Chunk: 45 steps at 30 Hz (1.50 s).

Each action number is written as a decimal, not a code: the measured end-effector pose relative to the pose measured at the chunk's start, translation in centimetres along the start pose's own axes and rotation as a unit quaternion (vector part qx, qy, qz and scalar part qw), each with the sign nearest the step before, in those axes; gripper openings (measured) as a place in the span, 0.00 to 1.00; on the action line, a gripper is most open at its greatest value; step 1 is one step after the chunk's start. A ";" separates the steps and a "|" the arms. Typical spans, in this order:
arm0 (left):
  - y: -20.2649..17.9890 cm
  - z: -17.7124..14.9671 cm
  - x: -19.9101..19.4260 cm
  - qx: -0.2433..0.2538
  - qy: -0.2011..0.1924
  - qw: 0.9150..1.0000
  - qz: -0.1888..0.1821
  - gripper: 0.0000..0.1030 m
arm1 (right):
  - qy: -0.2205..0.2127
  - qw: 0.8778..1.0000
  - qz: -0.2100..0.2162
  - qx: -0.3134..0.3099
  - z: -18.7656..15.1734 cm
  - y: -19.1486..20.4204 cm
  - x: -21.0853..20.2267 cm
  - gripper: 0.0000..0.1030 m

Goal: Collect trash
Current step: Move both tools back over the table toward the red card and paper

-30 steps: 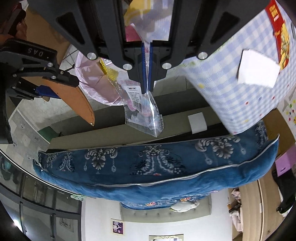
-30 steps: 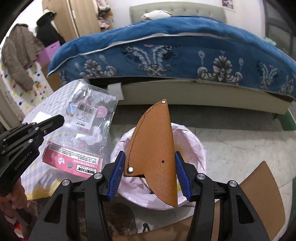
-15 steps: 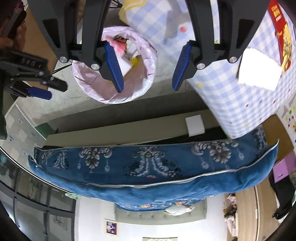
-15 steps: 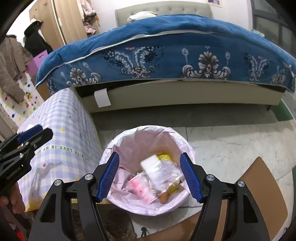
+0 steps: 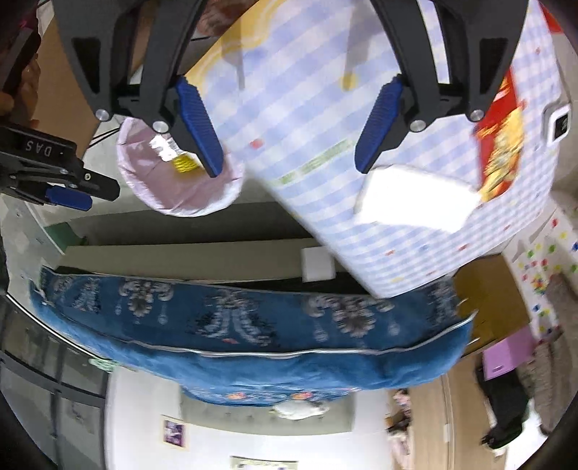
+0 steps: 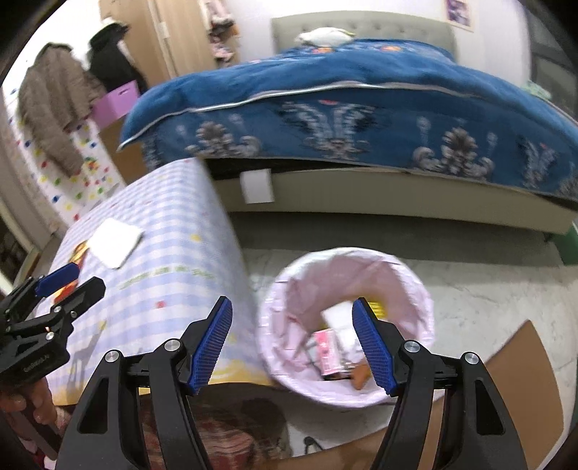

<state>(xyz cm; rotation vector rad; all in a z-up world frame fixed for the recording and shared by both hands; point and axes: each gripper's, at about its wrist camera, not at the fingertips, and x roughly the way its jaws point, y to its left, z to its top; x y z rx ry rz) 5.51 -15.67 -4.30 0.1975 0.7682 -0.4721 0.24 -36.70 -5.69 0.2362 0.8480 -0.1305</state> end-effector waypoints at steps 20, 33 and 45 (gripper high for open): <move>18.0 -5.4 -2.5 -0.169 0.034 0.972 0.159 0.93 | 0.006 0.984 0.059 -0.166 2.1 17.5 3.3 0.84; 19.3 -5.2 2.5 -0.186 0.080 0.965 0.168 0.93 | 0.013 0.984 0.069 -0.163 3.0 18.8 5.8 0.84; 18.8 -5.0 3.5 -0.189 0.084 0.963 0.175 0.88 | 0.014 0.986 0.076 -0.146 2.6 17.5 5.8 0.84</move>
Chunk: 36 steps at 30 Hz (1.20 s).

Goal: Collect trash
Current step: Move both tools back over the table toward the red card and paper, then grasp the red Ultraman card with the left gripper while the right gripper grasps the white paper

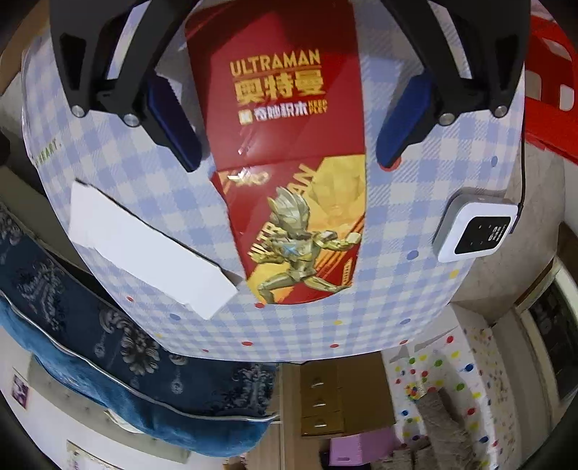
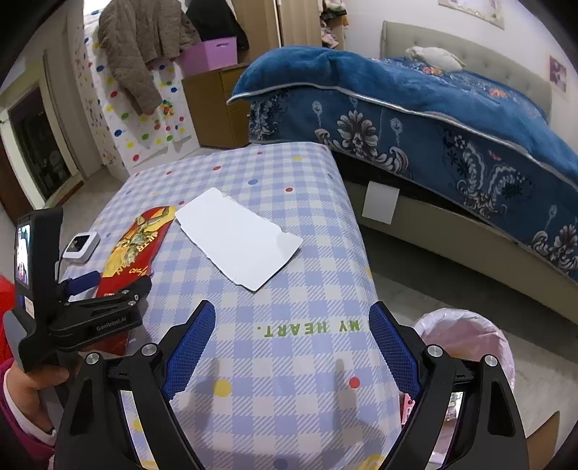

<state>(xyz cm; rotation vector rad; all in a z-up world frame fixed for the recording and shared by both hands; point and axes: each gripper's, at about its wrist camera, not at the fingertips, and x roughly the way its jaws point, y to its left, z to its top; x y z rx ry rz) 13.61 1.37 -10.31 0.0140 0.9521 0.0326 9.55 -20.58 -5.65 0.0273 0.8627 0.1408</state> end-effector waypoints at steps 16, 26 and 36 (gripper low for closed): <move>2.9 -1.1 -4.3 -0.003 -0.024 0.999 -0.046 0.78 | 0.019 0.999 0.025 -0.027 1.5 1.7 4.2 0.42; 2.9 -0.2 -4.0 0.004 -0.035 0.998 -0.049 0.78 | 0.039 0.998 0.026 0.029 3.3 -1.0 8.2 0.43; 2.8 -1.0 -2.4 0.013 -0.014 0.999 -0.046 0.78 | 0.023 0.999 0.030 0.020 4.2 -0.7 9.2 0.27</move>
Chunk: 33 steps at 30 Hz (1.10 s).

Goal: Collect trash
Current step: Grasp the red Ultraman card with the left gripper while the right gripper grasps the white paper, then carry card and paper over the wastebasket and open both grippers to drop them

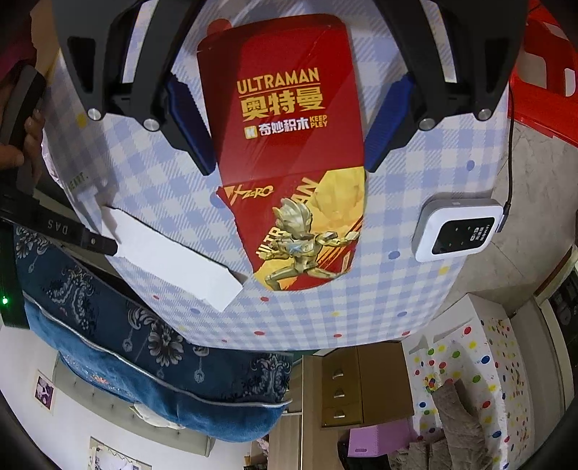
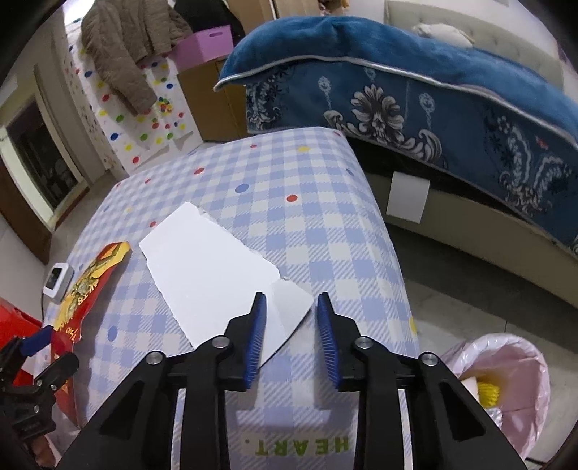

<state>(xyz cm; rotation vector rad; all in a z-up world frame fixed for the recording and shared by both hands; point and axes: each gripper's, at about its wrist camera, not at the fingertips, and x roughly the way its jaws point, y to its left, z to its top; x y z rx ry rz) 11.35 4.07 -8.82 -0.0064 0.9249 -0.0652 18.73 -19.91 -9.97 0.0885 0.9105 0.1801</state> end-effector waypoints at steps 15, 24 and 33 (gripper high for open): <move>-0.5 0.3 -3.4 0.007 -0.026 1.000 -0.008 0.78 | -0.052 0.998 0.032 0.018 -1.6 0.2 -7.5 0.00; -4.4 1.0 -7.8 0.040 -0.074 0.995 -0.053 0.78 | -0.115 0.991 0.009 0.064 -4.0 -3.2 -16.4 0.00; -12.7 0.6 -9.5 0.108 -0.094 0.984 -0.109 0.78 | -0.146 0.985 -0.063 0.070 -7.2 -6.5 -22.0 0.00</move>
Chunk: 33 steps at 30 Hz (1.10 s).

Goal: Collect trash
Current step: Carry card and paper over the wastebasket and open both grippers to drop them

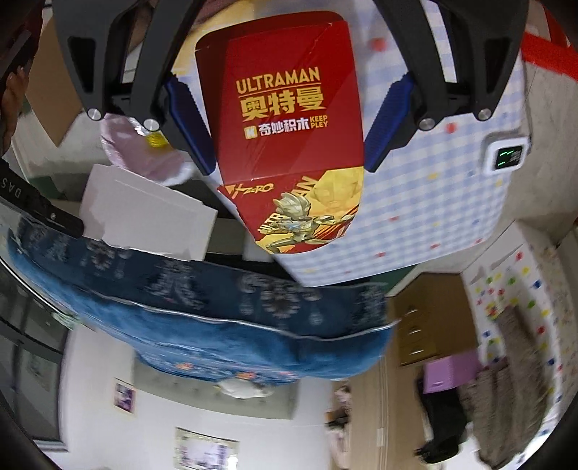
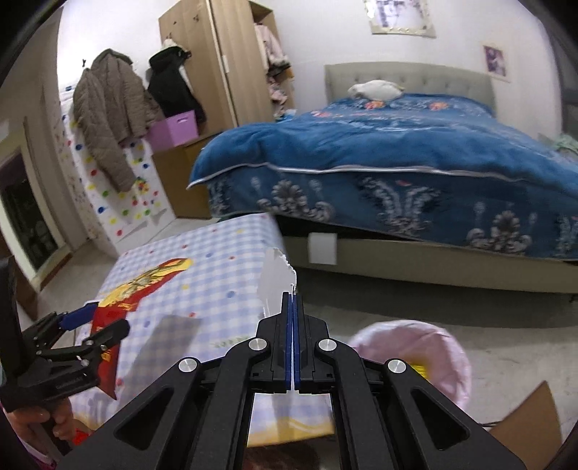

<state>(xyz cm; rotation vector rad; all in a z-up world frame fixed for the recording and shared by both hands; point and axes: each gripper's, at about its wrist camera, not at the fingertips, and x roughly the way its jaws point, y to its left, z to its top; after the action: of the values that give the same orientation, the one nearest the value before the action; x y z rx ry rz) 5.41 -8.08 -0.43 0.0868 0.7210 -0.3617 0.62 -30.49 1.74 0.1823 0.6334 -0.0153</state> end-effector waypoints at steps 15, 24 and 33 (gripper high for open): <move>-15.7 -1.0 5.0 0.133 0.016 0.984 -0.115 0.78 | 0.038 0.991 -0.119 0.058 -5.1 -10.6 -2.3 0.00; -20.1 -1.3 8.8 0.160 0.043 0.976 -0.142 0.78 | 0.071 0.983 -0.142 0.098 -7.0 -14.5 -0.8 0.00; -22.3 -0.6 11.7 0.174 0.066 0.970 -0.155 0.82 | 0.098 0.978 -0.152 0.109 -6.3 -16.4 2.7 0.04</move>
<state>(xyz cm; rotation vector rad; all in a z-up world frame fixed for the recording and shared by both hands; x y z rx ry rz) 5.28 -32.27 -7.56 0.3345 0.7987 -0.7872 -2.03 -45.41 -7.51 0.2996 0.8516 -0.3669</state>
